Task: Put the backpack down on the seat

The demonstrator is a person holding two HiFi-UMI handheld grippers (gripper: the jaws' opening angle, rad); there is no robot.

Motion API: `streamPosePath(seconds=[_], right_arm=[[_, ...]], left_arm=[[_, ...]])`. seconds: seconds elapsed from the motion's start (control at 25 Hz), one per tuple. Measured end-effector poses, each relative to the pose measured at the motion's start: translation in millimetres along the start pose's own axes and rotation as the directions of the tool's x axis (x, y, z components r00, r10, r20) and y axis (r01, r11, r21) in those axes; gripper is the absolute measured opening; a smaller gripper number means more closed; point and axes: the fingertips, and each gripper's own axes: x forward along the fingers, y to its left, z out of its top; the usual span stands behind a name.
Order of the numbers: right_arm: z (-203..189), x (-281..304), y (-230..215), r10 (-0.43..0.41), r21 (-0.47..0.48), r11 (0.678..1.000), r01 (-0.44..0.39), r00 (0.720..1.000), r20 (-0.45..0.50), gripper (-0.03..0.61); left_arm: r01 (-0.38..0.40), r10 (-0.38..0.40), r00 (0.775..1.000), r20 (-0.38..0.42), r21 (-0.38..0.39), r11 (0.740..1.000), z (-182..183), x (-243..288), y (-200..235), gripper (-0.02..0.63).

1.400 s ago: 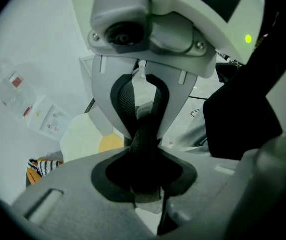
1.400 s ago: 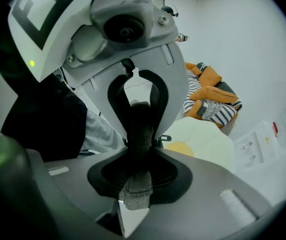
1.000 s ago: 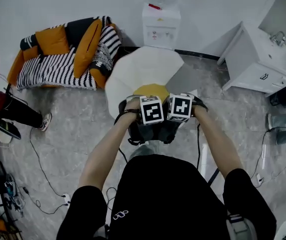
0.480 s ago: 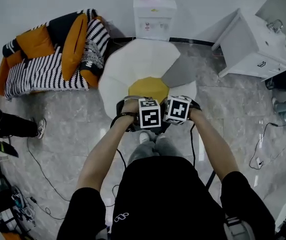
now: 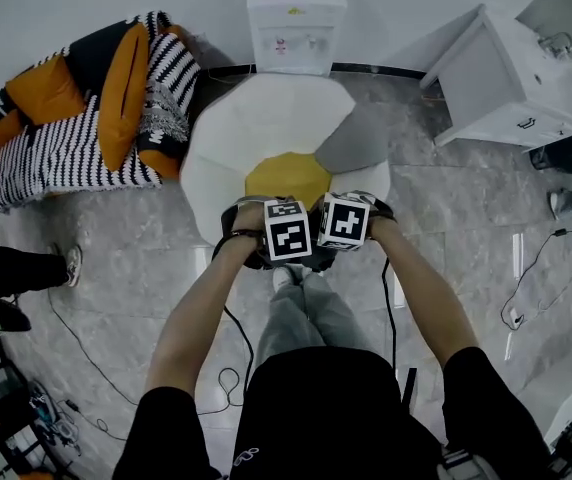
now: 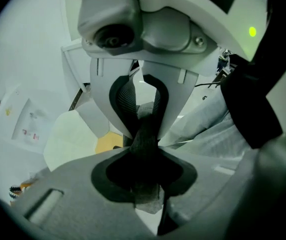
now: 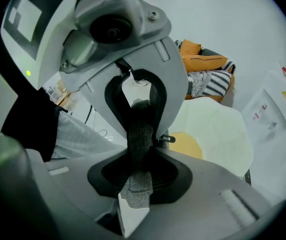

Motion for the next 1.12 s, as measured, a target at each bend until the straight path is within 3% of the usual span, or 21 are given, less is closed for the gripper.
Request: streamPosePath(seconds=[0.4, 0.64, 1.12], right_arm=[[-22, 31, -104, -0.001, -0.054, 0.999, 0.000, 1.000, -0.012, 0.097], [-19, 27, -169, -0.022, -0.093, 0.996, 0.019, 0.999, -0.038, 0.097], [-12, 11, -273, -0.107, -0.136, 0.986, 0.100, 0.993, -0.043, 0.097]], left_arm=[[-0.043, 0.043, 0.999, -0.016, 0.020, 0.999, -12, 50, 98, 0.098], [-0.090, 0.090, 0.996, -0.014, -0.014, 0.996, -17, 54, 163, 0.100], [-0.173, 0.173, 0.984, -0.031, 0.016, 0.985, -16, 54, 269, 0.100]])
